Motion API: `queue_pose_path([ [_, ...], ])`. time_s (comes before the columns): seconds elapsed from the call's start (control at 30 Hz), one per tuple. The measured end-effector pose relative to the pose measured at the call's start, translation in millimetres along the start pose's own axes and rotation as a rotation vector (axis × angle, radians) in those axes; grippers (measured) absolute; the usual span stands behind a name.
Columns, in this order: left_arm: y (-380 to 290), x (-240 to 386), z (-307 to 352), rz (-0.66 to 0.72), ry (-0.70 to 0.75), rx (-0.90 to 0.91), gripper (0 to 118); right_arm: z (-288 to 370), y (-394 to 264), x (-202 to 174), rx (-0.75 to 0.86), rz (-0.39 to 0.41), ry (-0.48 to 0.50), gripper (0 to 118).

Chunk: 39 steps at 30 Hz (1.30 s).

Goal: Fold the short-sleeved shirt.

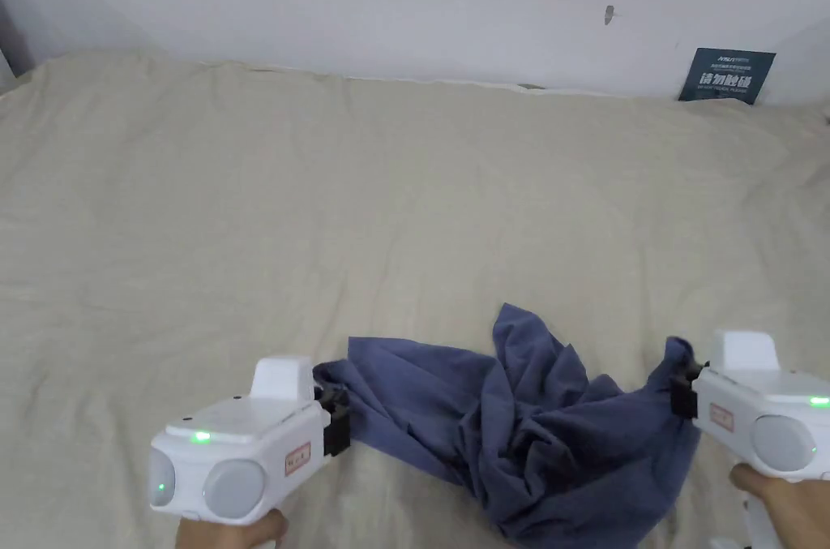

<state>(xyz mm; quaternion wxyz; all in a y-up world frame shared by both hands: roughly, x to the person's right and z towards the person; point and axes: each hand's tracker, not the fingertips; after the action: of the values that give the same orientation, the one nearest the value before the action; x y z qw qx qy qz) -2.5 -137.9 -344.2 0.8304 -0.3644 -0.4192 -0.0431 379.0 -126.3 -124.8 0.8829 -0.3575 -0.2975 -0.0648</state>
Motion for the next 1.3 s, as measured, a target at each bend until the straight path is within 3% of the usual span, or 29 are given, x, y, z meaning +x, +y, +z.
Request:
queue_pose_path([
  [0.37, 189, -27, 46, -0.165, 0.175, 0.307, 4, 121, 161, 29, 0.352, -0.009, -0.112, 9],
  [0.63, 338, -26, 78, -0.154, 0.295, 0.455, 4, 146, 280, 36, 0.476, -0.039, -0.169, 9],
  [0.77, 386, -26, 83, -0.144, 0.344, 0.536, 4, 141, 318, 38, 0.536, 0.000, -0.228, 9],
  [1.0, 403, -45, 55, -0.130, 0.389, 0.539, 4, 106, 325, 35, 0.527, -0.036, -0.196, 9],
  [1.3, 289, -96, -15, -0.100, 0.418, 0.349, 4, 11, 207, -2, 0.379, -0.068, -0.169, 9],
])
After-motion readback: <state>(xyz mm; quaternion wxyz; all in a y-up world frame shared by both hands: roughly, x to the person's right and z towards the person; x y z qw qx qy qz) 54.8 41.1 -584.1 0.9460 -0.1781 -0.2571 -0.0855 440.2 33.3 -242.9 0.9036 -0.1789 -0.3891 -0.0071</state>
